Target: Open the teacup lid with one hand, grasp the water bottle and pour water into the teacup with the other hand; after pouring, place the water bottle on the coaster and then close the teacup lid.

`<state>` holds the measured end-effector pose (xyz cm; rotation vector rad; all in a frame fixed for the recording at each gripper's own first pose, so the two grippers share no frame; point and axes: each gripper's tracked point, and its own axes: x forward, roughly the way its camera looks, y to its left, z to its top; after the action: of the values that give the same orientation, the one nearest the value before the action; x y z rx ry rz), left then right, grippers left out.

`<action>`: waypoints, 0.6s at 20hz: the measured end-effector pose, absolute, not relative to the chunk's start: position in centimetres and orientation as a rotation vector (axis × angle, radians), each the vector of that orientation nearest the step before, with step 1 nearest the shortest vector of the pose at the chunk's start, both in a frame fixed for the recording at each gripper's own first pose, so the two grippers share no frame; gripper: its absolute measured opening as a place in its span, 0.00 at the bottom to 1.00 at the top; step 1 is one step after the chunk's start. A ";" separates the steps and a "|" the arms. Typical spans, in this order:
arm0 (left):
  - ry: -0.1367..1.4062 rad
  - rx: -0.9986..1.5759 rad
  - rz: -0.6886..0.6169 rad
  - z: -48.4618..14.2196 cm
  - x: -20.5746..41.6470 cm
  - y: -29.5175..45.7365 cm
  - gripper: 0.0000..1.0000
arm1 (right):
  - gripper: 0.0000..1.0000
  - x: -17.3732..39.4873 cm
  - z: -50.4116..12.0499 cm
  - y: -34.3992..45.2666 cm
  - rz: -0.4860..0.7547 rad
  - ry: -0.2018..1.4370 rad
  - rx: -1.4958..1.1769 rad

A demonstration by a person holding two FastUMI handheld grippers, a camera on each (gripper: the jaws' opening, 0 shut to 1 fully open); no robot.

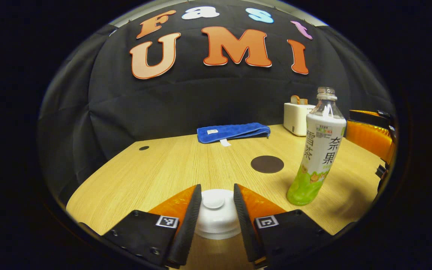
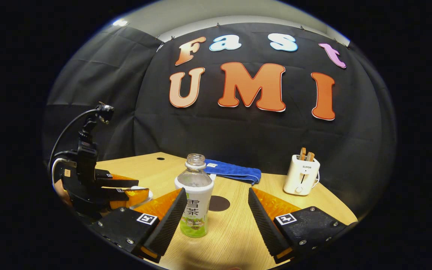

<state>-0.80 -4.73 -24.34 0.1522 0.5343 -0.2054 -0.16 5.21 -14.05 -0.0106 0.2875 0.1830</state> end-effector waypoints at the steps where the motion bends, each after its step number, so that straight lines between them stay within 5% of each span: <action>1: 0.537 0.154 -0.205 -24.2 -0.7 -4.8 0.54 | 0.99 -0.2 -14.2 5.2 0.184 0.291 -0.008; 3: 0.531 0.162 -0.191 -24.0 -0.2 -4.7 0.51 | 0.98 -0.1 -14.6 5.2 0.185 0.299 -0.007; 4: 0.544 0.158 -0.188 -24.2 -0.4 -4.7 0.35 | 0.99 -0.1 -14.7 5.2 0.189 0.300 -0.005; 12: 0.486 0.109 -0.153 -22.6 0.5 -4.0 0.29 | 0.98 -0.2 -16.6 6.5 0.234 0.344 -0.010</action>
<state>0.50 -3.95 -22.61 0.1085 0.4864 -0.1526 -0.18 6.53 -16.64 -0.0100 0.3437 0.2341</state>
